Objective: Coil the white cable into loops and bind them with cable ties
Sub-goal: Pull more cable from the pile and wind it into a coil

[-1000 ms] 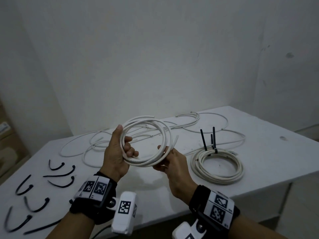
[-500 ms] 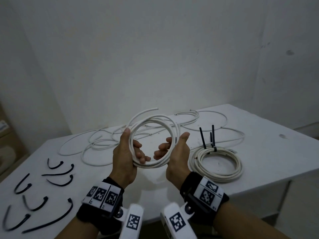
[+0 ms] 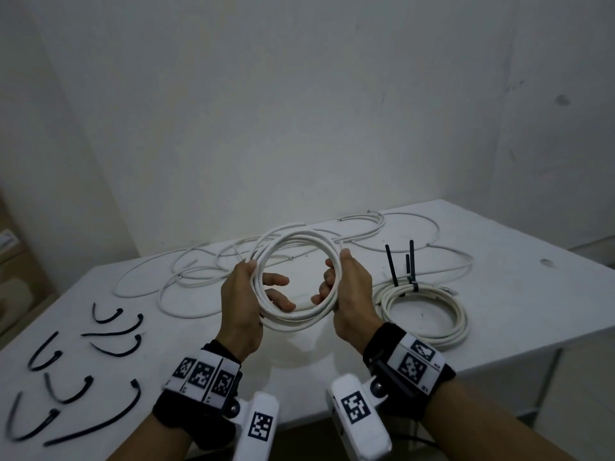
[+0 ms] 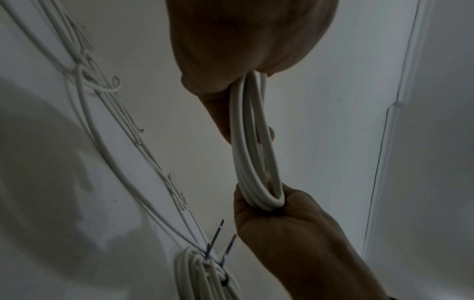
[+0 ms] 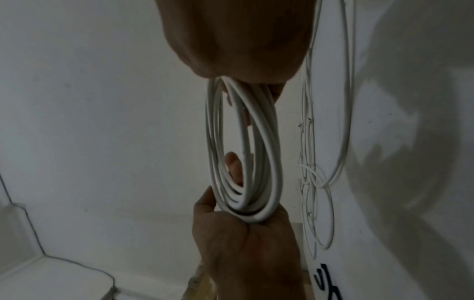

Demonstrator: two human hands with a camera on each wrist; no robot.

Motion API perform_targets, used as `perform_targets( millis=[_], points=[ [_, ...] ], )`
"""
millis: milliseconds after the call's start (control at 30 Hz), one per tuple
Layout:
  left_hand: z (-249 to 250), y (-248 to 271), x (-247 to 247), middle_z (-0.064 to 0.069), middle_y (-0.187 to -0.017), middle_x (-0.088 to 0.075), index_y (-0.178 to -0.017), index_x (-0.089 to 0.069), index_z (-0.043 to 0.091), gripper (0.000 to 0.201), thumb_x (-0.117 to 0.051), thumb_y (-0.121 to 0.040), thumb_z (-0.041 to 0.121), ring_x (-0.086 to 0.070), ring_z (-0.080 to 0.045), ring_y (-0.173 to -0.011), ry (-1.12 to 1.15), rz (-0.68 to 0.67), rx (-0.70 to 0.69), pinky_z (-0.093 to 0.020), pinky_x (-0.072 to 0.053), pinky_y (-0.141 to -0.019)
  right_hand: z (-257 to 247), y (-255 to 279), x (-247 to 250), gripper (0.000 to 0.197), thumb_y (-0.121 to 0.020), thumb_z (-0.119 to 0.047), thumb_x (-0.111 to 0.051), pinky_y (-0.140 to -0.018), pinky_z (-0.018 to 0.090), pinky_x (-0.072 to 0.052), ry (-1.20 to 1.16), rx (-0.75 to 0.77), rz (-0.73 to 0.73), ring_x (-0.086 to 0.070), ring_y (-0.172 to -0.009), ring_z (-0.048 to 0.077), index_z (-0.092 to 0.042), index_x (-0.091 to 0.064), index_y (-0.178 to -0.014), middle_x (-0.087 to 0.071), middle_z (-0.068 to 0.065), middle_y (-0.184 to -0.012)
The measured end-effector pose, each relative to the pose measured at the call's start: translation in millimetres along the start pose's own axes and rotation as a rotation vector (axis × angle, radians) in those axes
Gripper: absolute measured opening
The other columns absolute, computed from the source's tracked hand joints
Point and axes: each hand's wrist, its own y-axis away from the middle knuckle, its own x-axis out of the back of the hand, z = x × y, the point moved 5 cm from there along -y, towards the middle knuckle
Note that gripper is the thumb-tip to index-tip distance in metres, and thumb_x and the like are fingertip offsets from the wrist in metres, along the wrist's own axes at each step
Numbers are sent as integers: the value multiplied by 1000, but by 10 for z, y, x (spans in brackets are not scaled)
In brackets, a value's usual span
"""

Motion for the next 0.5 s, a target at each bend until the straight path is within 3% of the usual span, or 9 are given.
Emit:
perform_targets(
  millis=[67, 200, 300, 400, 500],
  points=[
    [30, -14, 23, -13, -63, -65, -100, -59, 1, 33, -41, -101, 30, -56, -27, -37, -65, 35, -81, -28, -46, -41, -10, -26, 14, 26, -101, -27, -37, -41, 23, -37, 28, -21, -29, -36, -41, 14, -12, -49, -84, -41, 3, -57],
    [58, 7, 46, -8, -59, -62, -90, -61, 4, 26, -58, -94, 29, -57, -25, -37, -214, 65, -225, -29, -47, -42, -52, -58, 39, 24, -99, -22, -38, -39, 20, -31, 101, 31, -8, -33, -39, 11, -17, -58, -88, -42, 0, -55],
    [30, -12, 51, -7, -55, -57, -87, -57, 3, 22, -56, -97, 23, -54, -23, -35, -216, 65, -219, -35, -49, -48, -49, -77, 43, 24, -99, -24, -40, -38, 20, -31, 158, 68, 7, -35, -38, 11, -18, -61, -90, -45, 0, -56],
    [30, -28, 55, -10, -64, -63, -88, -54, 4, 22, -50, -99, 23, -56, -24, -37, -240, 65, -221, -31, -47, -43, -64, -100, 45, 23, -98, -24, -44, -39, 20, -32, 224, 104, 0, -40, -40, 11, -14, -63, -91, -50, 1, -60],
    [0, -48, 40, -12, -71, -62, -95, -55, 9, 17, -46, -101, 21, -56, -24, -38, -249, 33, -189, -30, -46, -43, -72, -146, 68, 24, -96, -21, -44, -40, 21, -31, 283, 118, 11, -40, -40, 13, -12, -61, -82, -50, 2, -58]
  ],
)
